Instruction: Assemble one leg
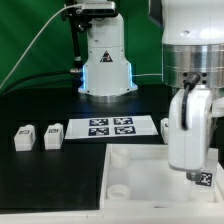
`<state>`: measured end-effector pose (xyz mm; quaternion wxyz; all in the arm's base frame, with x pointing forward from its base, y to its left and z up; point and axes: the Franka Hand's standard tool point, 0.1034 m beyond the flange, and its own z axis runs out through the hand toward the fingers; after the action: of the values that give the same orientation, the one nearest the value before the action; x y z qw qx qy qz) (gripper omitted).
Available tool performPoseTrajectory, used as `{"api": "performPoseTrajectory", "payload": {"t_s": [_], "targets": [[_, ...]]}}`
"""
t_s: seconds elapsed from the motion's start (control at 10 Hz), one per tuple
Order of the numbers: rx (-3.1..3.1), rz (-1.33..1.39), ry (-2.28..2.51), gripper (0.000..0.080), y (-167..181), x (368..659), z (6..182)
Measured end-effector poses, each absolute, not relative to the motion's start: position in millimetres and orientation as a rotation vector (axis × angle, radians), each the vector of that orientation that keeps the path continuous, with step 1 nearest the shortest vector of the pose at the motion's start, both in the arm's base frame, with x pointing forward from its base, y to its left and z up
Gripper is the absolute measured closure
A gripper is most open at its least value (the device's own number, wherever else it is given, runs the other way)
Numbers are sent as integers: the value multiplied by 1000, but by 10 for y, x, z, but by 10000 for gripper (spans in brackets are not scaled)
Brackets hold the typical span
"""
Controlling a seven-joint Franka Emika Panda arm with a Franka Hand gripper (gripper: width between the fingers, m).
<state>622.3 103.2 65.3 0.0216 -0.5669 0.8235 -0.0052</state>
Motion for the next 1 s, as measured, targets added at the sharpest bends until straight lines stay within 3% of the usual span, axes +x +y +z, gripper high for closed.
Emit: {"api": "performPoseTrajectory", "payload": {"t_s": [0.1, 0.3, 0.7, 1.0], "targets": [[-1775, -17, 2540, 501, 1033, 6221, 650], [-1780, -19, 2534, 214, 1042, 6223, 656], [-1780, -2, 2466, 152, 1250, 6022, 998], [-1790, 1, 2467, 150, 1263, 5987, 969]]}}
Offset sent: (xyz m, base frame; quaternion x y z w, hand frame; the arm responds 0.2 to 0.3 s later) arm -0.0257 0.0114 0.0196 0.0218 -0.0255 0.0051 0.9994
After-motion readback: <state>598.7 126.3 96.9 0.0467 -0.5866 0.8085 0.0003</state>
